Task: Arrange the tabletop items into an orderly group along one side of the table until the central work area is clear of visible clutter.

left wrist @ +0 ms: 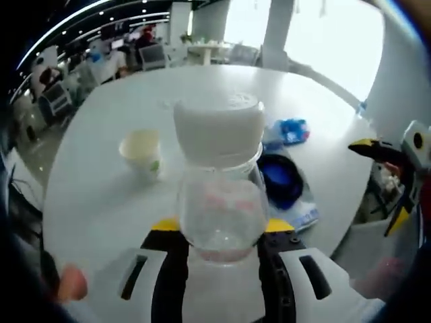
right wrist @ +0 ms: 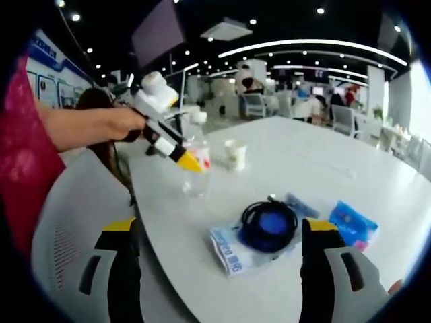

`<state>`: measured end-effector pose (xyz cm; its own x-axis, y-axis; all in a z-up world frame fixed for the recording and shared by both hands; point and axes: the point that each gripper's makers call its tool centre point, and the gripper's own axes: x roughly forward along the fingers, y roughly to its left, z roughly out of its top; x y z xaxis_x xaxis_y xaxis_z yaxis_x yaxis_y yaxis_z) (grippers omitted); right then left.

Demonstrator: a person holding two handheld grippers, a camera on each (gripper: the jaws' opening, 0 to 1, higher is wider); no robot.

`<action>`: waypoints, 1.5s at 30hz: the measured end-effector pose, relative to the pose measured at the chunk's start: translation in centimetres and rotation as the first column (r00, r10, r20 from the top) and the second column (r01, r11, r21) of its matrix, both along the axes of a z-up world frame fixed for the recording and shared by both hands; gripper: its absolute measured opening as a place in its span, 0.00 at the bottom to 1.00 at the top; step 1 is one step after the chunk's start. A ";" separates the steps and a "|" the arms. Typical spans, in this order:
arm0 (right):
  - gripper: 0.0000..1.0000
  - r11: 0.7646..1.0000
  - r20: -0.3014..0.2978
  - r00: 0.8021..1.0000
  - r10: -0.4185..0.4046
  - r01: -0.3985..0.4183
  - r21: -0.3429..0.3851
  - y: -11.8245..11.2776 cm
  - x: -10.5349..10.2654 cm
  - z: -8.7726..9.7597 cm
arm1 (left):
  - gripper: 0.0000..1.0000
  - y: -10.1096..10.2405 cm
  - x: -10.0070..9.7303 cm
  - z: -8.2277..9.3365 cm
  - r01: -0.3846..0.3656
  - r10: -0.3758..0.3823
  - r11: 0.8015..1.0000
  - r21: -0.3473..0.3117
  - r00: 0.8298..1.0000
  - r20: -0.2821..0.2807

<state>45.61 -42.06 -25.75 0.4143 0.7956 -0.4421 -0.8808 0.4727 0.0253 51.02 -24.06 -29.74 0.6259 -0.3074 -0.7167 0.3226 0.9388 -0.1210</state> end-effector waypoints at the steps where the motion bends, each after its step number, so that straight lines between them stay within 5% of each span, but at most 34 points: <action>1: 1.00 1.000 0.000 1.000 0.002 -0.002 0.000 0.2 0.0 0.0 | 0.37 0.4 -0.1 0.1 -0.004 0.004 1.000 0.001 1.000 0.001; 19: 1.00 0.999 -0.003 0.999 0.043 -0.043 -0.011 4.1 -0.5 -0.1 | 0.37 8.6 -0.2 1.2 -0.137 0.137 0.991 -0.003 0.990 0.042; 34: 0.99 0.999 -0.016 1.000 0.010 -0.011 -0.034 4.4 -0.1 -0.3 | 0.37 14.3 4.4 1.8 -0.216 0.216 0.976 -0.006 0.971 0.098; 45: 0.99 0.999 -0.031 0.999 -0.024 0.023 -0.043 4.2 0.8 -0.7 | 0.37 15.2 8.5 1.3 -0.248 0.248 0.969 -0.018 0.961 0.121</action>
<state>46.43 -37.90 -26.48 0.4177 0.7659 -0.4887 -0.8686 0.4945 0.0326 59.54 -8.91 -28.41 0.7651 -0.1330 -0.6300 0.0920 0.9910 -0.0975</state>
